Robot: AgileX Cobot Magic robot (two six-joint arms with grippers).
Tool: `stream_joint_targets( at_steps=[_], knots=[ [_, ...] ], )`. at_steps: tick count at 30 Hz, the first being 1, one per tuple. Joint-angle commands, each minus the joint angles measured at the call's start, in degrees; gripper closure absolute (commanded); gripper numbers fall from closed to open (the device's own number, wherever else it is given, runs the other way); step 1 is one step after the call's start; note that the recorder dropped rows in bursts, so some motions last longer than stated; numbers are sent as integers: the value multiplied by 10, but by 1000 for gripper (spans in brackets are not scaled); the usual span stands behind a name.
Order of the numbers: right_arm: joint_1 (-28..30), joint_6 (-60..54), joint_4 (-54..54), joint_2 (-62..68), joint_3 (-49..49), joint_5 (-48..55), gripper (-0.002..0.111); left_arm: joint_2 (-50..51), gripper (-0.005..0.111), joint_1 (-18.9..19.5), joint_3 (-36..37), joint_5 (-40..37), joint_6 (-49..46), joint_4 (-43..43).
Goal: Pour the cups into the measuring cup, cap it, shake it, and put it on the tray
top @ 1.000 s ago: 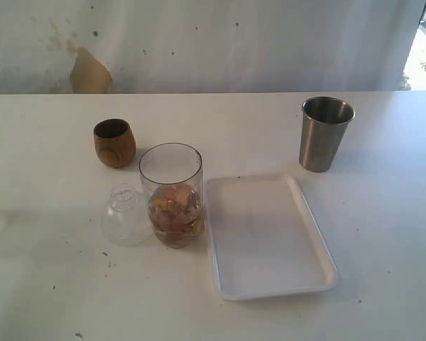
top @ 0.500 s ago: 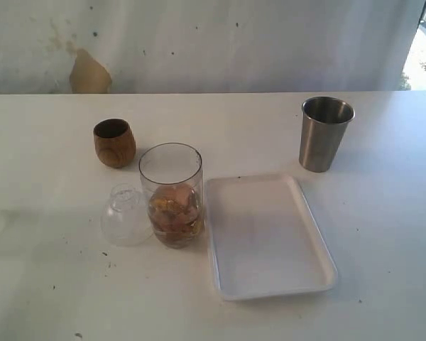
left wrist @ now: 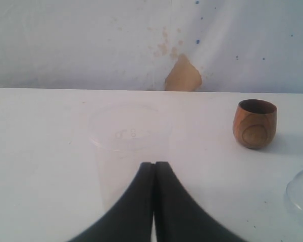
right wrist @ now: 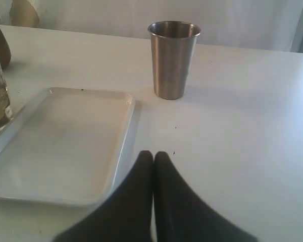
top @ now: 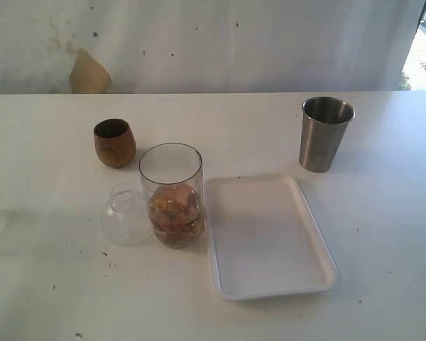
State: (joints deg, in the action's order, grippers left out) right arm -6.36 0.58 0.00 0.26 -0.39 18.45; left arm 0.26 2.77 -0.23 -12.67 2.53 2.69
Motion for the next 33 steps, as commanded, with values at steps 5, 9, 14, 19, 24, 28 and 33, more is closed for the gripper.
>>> stream_joint_targets(
  at_steps=[5, 9, 14, 19, 24, 28, 33],
  knots=[
    [2, 14, 0, -3, 4, -2, 108, -3, 107, 0, 2, 6, 1, 0],
    [2, 14, 0, -3, 4, -2, 108, -3, 107, 0, 2, 6, 1, 0],
    [2, 14, 0, -3, 4, -2, 108, -3, 107, 0, 2, 6, -34, 29],
    [2, 14, 0, -3, 4, -2, 108, -3, 107, 0, 2, 6, -60, 34],
    [2, 14, 0, -3, 4, -2, 108, -3, 107, 0, 2, 22, -49, -6],
    [2, 14, 0, -3, 4, -2, 108, -3, 107, 0, 2, 57, -31, -58],
    [2, 14, 0, -3, 4, -2, 108, -3, 107, 0, 2, 119, 87, -144]
  ],
)
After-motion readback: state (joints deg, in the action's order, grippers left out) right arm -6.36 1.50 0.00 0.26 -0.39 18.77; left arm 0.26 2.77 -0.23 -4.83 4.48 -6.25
